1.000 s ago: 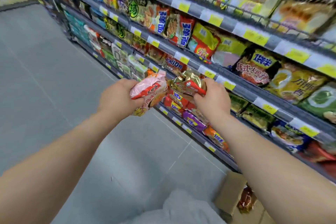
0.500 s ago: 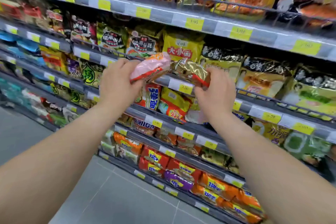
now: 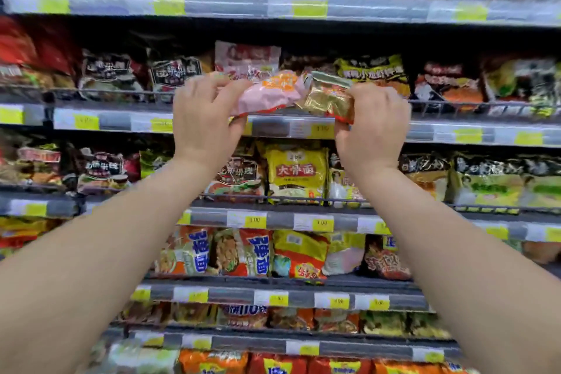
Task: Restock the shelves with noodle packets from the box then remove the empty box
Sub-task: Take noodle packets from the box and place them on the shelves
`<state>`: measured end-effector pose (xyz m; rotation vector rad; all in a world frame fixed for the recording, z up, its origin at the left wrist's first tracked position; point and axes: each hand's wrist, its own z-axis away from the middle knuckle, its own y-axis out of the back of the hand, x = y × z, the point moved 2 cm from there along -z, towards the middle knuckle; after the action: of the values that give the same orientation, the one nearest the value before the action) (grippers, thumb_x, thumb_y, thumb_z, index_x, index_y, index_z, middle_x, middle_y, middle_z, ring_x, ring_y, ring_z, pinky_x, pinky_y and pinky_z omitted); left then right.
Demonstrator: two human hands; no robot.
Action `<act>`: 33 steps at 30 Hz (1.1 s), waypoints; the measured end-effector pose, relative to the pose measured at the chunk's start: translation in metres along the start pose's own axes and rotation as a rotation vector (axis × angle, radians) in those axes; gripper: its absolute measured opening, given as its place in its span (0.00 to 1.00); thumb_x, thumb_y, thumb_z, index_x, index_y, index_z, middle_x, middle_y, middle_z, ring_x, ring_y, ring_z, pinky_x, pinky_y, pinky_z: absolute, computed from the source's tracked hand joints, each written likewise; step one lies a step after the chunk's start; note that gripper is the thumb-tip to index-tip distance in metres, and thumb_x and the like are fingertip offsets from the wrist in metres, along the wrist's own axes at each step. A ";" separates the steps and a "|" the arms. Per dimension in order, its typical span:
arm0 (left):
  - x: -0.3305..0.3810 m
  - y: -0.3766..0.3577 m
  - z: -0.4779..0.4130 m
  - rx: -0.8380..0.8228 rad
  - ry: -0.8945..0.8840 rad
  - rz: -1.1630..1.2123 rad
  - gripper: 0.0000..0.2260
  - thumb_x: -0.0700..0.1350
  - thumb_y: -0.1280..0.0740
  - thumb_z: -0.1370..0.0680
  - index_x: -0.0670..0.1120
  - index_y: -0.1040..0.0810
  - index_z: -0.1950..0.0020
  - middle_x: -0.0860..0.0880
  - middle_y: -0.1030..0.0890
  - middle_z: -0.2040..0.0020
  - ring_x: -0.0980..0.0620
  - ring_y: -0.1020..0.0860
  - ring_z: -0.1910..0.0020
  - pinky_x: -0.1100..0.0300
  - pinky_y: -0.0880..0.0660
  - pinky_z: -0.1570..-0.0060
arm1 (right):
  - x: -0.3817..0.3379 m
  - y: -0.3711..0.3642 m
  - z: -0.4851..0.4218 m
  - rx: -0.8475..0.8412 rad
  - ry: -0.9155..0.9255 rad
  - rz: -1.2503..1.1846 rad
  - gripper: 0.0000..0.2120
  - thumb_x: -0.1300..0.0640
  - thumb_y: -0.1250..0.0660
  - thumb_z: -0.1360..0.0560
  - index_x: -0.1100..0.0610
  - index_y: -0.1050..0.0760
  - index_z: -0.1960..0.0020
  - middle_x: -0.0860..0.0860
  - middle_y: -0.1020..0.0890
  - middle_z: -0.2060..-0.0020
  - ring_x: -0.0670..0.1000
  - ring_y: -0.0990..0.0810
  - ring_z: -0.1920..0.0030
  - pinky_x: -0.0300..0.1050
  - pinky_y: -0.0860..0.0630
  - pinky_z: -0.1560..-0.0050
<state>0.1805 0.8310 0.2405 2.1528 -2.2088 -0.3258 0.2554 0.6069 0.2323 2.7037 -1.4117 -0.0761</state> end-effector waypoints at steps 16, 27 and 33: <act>-0.070 -0.044 -0.049 -0.252 -0.036 -0.168 0.20 0.37 0.31 0.32 0.47 0.24 0.40 0.43 0.22 0.49 0.38 0.26 0.51 0.48 0.32 0.54 | -0.030 -0.067 -0.045 -0.091 -0.037 0.323 0.22 0.71 0.36 0.38 0.56 0.25 0.47 0.59 0.27 0.52 0.59 0.35 0.49 0.54 0.42 0.42; -0.081 -0.058 -0.082 -0.203 -0.062 -0.251 0.22 0.57 0.46 0.25 0.44 0.24 0.43 0.40 0.24 0.50 0.38 0.28 0.52 0.47 0.36 0.53 | -0.025 -0.093 -0.080 -0.330 -0.021 0.258 0.21 0.67 0.39 0.27 0.56 0.28 0.36 0.57 0.23 0.46 0.61 0.29 0.44 0.54 0.36 0.40; -0.072 -0.087 -0.052 -0.273 0.008 -0.198 0.10 0.38 0.34 0.28 0.42 0.22 0.47 0.40 0.22 0.55 0.38 0.24 0.60 0.51 0.32 0.66 | -0.034 -0.104 -0.062 -0.206 -0.120 0.271 0.14 0.64 0.33 0.30 0.59 0.27 0.45 0.58 0.24 0.52 0.60 0.27 0.52 0.52 0.32 0.53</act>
<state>0.2779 0.8945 0.2839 2.2145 -1.8237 -0.5875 0.3260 0.6978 0.2833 2.3575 -1.6864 -0.3481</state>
